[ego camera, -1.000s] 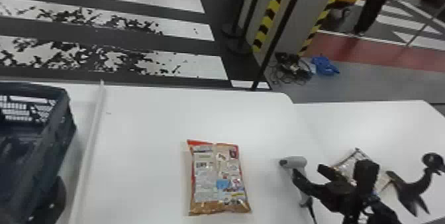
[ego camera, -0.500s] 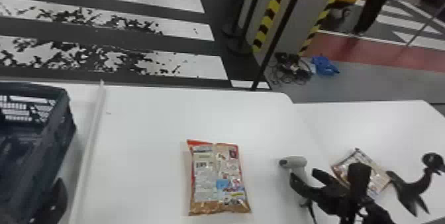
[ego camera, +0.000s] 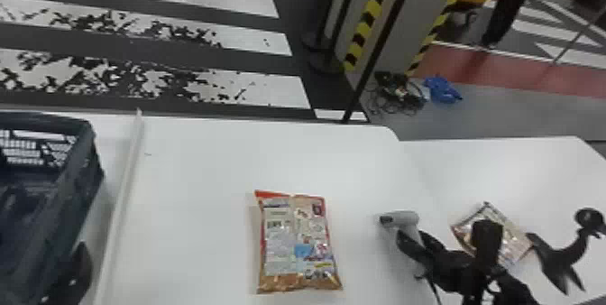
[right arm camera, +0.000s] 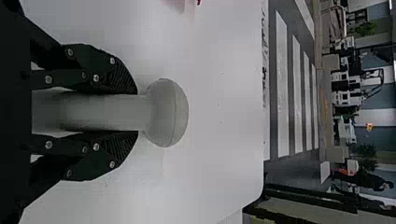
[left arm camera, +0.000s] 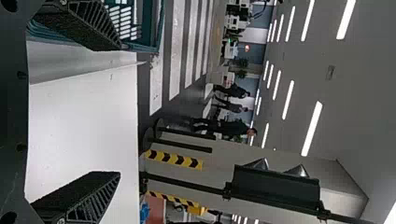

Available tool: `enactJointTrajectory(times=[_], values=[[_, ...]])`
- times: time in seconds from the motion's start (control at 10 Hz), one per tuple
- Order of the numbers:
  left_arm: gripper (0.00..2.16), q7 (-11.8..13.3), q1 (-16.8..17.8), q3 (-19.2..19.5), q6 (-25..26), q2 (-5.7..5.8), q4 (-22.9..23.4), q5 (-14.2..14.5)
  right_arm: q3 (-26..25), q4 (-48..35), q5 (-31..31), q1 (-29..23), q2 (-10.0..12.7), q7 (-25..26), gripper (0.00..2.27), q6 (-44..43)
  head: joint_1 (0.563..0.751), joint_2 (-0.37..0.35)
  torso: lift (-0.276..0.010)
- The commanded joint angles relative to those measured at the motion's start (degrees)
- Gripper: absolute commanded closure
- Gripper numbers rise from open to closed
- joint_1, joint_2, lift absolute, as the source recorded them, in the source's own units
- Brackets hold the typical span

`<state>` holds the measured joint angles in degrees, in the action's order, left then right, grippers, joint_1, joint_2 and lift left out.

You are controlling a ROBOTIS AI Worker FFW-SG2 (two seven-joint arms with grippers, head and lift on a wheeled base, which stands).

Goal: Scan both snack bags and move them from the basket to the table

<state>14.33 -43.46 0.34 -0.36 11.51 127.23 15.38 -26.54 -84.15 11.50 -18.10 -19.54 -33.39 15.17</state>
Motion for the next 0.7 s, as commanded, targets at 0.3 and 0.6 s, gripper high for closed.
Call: enactJointTrajectory(times=[0.3, 0.6], values=[[0.03, 0.0, 1.5, -0.3, 0.0, 0.27, -0.4, 0.4, -5.6, -15.6, 4.2, -6.7, 5.6, 0.8, 2.25, 9.7, 0.695, -0.35, -0.098], [0.03, -0.1, 2.9, -1.0, 0.1, 0.18, -1.2, 0.4, -5.5, -33.4, 6.1, -11.8, 15.2, 3.3, 2.25, 21.0, 0.695, -0.35, -0.098]])
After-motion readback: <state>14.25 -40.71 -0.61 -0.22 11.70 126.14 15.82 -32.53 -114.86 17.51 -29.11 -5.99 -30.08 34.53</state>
